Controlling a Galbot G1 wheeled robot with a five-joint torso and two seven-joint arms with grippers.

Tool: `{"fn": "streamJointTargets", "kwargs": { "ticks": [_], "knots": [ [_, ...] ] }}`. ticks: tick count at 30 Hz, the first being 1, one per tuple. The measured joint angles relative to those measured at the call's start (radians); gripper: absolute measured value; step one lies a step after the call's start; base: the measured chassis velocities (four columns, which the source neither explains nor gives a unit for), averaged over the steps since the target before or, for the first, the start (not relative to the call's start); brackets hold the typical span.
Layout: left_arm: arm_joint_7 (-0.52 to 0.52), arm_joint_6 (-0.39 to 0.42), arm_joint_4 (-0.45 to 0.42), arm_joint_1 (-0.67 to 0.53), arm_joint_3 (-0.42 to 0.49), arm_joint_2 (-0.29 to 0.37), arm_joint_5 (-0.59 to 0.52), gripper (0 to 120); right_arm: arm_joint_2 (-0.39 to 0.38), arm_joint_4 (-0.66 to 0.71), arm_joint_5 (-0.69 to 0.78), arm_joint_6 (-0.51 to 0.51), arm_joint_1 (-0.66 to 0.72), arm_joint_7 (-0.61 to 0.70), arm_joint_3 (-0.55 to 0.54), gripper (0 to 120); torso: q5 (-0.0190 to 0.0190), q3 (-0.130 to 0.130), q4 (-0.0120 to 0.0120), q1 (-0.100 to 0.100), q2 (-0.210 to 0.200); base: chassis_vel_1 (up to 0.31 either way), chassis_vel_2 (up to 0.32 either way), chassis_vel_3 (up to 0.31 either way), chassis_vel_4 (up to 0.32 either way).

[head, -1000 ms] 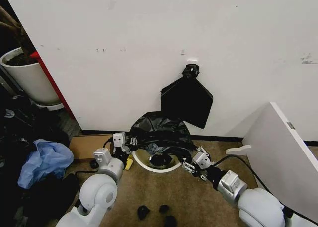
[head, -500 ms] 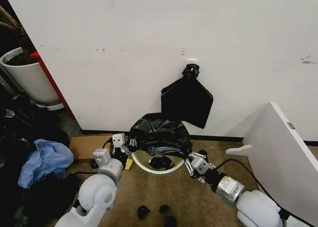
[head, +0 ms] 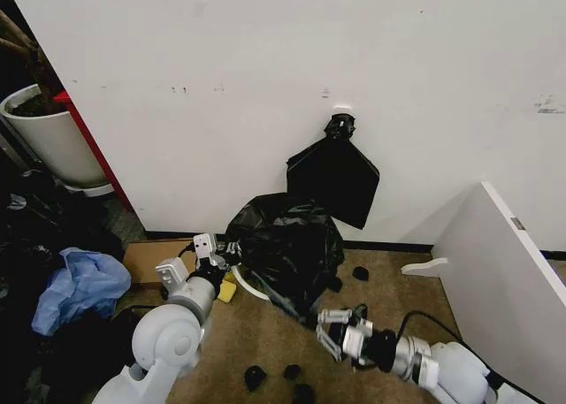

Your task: Place the garbage bag over the trash bin.

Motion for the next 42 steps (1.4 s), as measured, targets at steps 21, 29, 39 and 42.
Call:
{"fn": "streamJointTargets", "kwargs": {
  "ticks": [21,29,39,42],
  "knots": [
    [-0.028,-0.011,-0.024,0.019,-0.014,-0.049,-0.106,4,0.091,-0.152,-0.204,0.072,0.063,0.019,0.023,0,0.0,0.0,0.0,0.0,0.0,0.0,0.0,0.0,0.0],
    [-0.034,0.023,-0.043,0.028,-0.028,-0.016,-0.108,4,0.091,-0.311,-0.464,0.063,0.12,0.346,0.075,0,0.0,0.0,0.0,0.0,0.0,0.0,0.0,0.0,0.0],
    [-0.013,-0.002,0.007,0.011,-0.024,0.002,-0.058,4,0.036,-0.229,0.133,0.168,0.046,-0.067,0.021,26,-0.0001,0.0,-0.0001,0.0,0.0,0.0,0.0,0.0,0.0],
    [-0.003,-0.015,0.052,0.0,-0.022,0.012,-0.032,4,0.024,-0.222,0.446,0.087,0.046,-0.44,0.086,39,0.0,0.0,0.0,0.0,0.0,0.0,0.0,0.0,0.0]
  ]
}}
